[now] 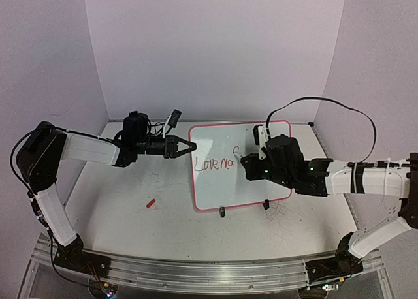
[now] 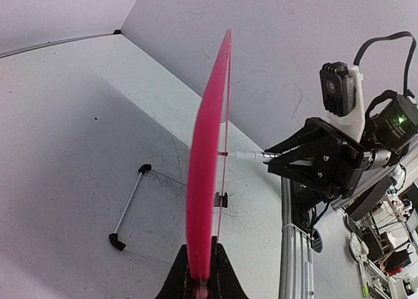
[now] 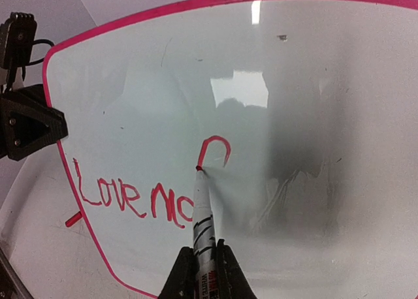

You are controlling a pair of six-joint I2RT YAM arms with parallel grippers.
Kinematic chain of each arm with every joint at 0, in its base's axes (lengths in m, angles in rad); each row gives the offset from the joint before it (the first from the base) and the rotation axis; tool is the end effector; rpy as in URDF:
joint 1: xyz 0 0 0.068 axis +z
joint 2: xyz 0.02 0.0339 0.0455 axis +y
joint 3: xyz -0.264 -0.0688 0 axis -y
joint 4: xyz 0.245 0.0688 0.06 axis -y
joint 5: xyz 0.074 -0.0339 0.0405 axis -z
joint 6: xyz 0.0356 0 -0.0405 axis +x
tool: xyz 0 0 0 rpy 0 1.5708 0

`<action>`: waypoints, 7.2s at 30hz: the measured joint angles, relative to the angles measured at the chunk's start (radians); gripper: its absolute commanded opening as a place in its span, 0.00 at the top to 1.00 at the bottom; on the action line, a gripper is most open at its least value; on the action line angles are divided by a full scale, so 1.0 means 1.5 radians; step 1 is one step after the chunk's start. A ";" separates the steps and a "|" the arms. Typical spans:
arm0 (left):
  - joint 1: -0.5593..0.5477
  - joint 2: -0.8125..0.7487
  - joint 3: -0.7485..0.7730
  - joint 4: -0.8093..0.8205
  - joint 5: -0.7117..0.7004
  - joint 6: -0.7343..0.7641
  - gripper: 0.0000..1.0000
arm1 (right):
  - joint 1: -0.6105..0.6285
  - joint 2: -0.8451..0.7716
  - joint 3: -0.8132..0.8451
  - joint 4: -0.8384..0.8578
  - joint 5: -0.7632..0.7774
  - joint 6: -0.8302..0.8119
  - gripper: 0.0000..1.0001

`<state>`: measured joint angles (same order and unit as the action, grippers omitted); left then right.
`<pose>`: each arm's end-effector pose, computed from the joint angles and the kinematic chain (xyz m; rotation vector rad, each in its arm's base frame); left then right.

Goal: Write a sentence on the whiteboard

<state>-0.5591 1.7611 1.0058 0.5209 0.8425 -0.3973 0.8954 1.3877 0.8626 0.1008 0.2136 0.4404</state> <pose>0.3118 -0.2265 0.2258 0.8024 1.7927 -1.4092 0.2017 0.2397 0.2574 -0.3224 2.0183 0.6436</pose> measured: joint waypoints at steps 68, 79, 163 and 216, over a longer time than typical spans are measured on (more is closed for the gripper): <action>0.000 0.000 0.000 0.001 0.000 0.000 0.98 | 0.033 -0.022 -0.025 -0.014 0.016 -0.008 1.00; 0.000 0.000 0.000 0.000 -0.001 0.000 0.95 | 0.033 -0.022 -0.025 -0.015 0.015 -0.014 1.00; 0.000 0.000 0.000 -0.005 -0.005 0.003 1.00 | 0.055 -0.016 -0.047 -0.064 0.076 0.072 1.00; 0.000 0.000 0.000 -0.007 -0.005 0.003 1.00 | 0.032 -0.024 -0.053 -0.024 0.070 0.053 1.00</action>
<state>-0.5594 1.7611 1.0058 0.5105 0.8349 -0.3931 0.9428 1.3523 0.7835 0.0655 0.3186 0.5204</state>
